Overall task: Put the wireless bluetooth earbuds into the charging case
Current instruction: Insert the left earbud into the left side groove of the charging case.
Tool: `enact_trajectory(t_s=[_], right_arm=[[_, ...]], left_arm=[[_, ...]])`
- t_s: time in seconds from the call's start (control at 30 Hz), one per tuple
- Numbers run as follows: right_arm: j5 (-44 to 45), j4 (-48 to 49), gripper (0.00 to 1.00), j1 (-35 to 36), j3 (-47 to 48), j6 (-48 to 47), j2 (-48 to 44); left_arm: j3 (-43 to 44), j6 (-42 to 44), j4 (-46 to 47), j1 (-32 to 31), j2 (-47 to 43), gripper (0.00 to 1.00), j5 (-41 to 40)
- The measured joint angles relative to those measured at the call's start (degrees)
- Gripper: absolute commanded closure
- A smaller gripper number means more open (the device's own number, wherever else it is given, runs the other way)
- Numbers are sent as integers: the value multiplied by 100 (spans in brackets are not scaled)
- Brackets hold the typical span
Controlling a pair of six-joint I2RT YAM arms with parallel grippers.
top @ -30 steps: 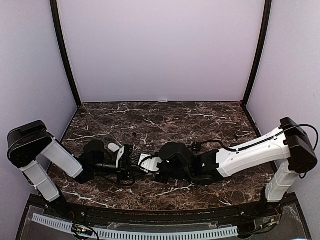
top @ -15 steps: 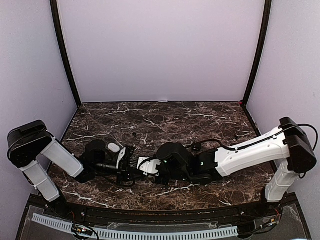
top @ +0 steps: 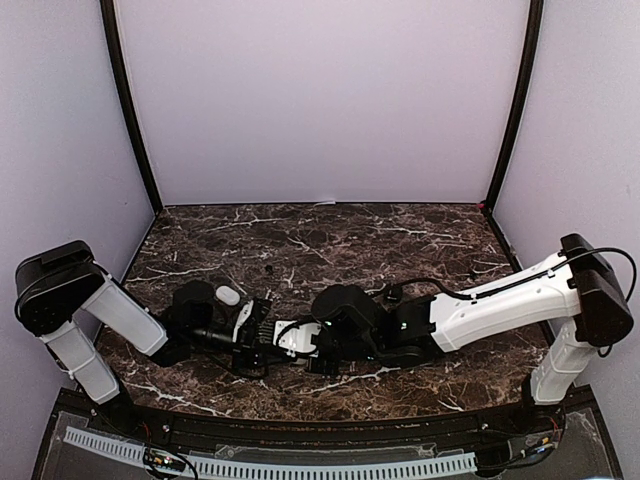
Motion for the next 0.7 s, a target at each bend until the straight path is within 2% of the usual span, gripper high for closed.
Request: enact_trajectory(t_s=[0.13, 0.43, 0.7], right_arm=[[-63, -20, 81, 0, 0, 7, -15], [-166, -76, 80, 0, 0, 9, -66], [-295, -101, 76, 0, 0, 85, -164]], left_arm=[[0, 20, -13, -7, 0, 100, 61], [0, 127, -7, -39, 0, 100, 190], [0, 160, 68, -61, -2, 100, 210]])
